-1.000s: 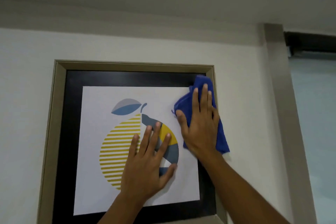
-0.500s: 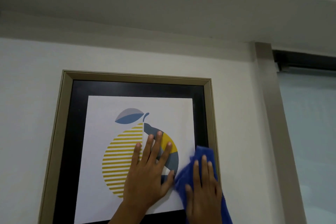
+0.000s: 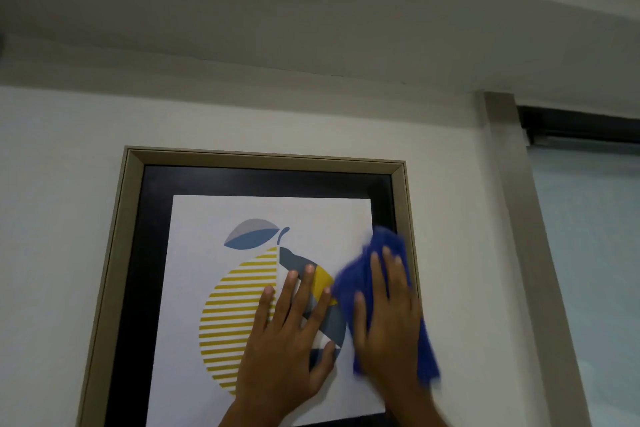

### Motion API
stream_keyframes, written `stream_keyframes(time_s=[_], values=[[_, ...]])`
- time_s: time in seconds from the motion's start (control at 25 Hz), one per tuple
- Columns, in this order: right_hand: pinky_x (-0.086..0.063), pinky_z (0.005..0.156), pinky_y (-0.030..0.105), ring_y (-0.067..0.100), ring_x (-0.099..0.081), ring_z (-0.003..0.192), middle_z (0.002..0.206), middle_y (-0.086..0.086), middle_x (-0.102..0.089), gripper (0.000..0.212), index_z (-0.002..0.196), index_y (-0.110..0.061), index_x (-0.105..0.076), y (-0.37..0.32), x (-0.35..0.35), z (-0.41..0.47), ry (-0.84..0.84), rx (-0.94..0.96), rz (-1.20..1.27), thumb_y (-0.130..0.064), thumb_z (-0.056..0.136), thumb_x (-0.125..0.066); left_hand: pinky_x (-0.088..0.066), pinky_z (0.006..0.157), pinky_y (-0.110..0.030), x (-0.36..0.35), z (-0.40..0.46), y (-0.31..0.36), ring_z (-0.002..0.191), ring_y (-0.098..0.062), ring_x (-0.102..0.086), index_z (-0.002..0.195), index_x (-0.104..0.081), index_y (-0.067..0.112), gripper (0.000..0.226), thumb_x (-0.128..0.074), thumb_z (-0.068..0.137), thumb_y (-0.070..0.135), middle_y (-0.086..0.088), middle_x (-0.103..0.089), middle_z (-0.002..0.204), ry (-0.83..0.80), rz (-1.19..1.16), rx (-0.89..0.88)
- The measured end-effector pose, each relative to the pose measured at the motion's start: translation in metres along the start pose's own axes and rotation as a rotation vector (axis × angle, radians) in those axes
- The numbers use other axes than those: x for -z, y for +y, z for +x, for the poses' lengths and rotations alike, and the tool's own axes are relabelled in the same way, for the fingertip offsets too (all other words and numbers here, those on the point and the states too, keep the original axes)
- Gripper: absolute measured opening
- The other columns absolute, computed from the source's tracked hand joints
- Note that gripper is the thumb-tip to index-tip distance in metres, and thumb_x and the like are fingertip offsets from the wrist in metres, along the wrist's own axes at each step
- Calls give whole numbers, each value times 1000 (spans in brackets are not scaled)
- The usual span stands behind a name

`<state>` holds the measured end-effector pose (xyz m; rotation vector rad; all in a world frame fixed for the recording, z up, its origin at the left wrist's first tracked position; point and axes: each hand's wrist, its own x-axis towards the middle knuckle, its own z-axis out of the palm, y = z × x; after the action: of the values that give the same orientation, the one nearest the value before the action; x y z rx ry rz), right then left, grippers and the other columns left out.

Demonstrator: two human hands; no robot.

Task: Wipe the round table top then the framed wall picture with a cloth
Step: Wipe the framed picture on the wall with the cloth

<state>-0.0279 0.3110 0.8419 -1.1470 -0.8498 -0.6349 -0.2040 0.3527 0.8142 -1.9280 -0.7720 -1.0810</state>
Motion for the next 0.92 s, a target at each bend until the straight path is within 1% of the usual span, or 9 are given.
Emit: stream_keyframes(time_s=[0.04, 0.08, 0.12, 0.24, 0.32, 0.48, 0.64, 0.8, 0.92], values=[[-30, 113, 30, 14, -27, 146, 161, -5, -26, 65, 156, -16, -6, 21, 9, -47, -113, 90, -123, -47, 100, -19, -19, 116, -54, 2, -1, 1, 149, -36, -25, 154, -33, 23, 76, -35, 92, 66, -13, -26, 163, -1, -2, -1], [-30, 112, 28, 12, -24, 147, 163, -9, -18, 68, 157, -21, -1, 30, 15, -77, -204, 207, 16, -52, 98, -13, -21, 114, -55, 4, -1, 1, 148, -37, -28, 153, -34, 22, 75, -31, 92, 66, -13, -27, 162, -5, 0, -1], [-30, 109, 31, 13, -21, 148, 164, -10, -11, 68, 157, -24, -1, 28, 21, -97, -197, 285, -132, -55, 98, -11, -21, 113, -55, 6, -1, 1, 147, -38, -29, 152, -36, 21, 74, -29, 93, 65, -13, -27, 162, -4, 4, 2], [-30, 111, 48, 30, -27, 146, 163, 5, -15, 66, 153, -15, -20, 25, 18, -65, -213, 400, -247, -51, 99, -26, -19, 114, -56, 8, 0, 3, 146, -38, -29, 152, -36, 21, 75, -35, 91, 65, -13, -26, 162, 16, 18, 8], [-36, 109, 56, 37, -36, 141, 158, 15, -29, 68, 151, -10, -27, -7, 9, -10, -176, 407, -236, -45, 95, -40, -20, 115, -56, 6, -1, 1, 147, -38, -27, 153, -33, 22, 77, -39, 90, 65, -12, -25, 163, 3, -2, 5], [-18, 118, 44, 28, -12, 151, 165, 9, -9, 70, 157, -16, -14, -66, -14, 77, -140, 386, -286, -45, 97, -35, -19, 117, -57, 3, 0, -1, 150, -36, -22, 154, -30, 24, 75, -33, 92, 66, -10, -24, 164, 1, -5, 7], [-32, 113, 54, 28, -22, 148, 163, 6, -19, 66, 155, -16, -23, -15, -2, 4, -156, 391, -247, -48, 98, -34, -18, 117, -57, 1, 0, 0, 151, -35, -20, 155, -29, 24, 75, -31, 93, 65, -10, -20, 165, 2, -14, 5], [-43, 99, 61, 20, -31, 144, 162, -11, -20, 68, 144, -19, -43, 38, 26, -108, -239, 212, -145, -59, 95, -17, -18, 117, -55, 2, 0, 1, 151, -36, -21, 155, -31, 22, 74, -30, 93, 64, -11, -20, 165, 18, -7, 8], [-46, 99, 59, 31, -38, 139, 159, 7, -29, 65, 149, -11, -34, 20, 18, -59, -264, 372, -201, -51, 97, -33, -13, 120, -54, 1, -1, 1, 151, -35, -19, 155, -31, 23, 76, -37, 92, 64, -11, -21, 165, 24, 12, 9]])
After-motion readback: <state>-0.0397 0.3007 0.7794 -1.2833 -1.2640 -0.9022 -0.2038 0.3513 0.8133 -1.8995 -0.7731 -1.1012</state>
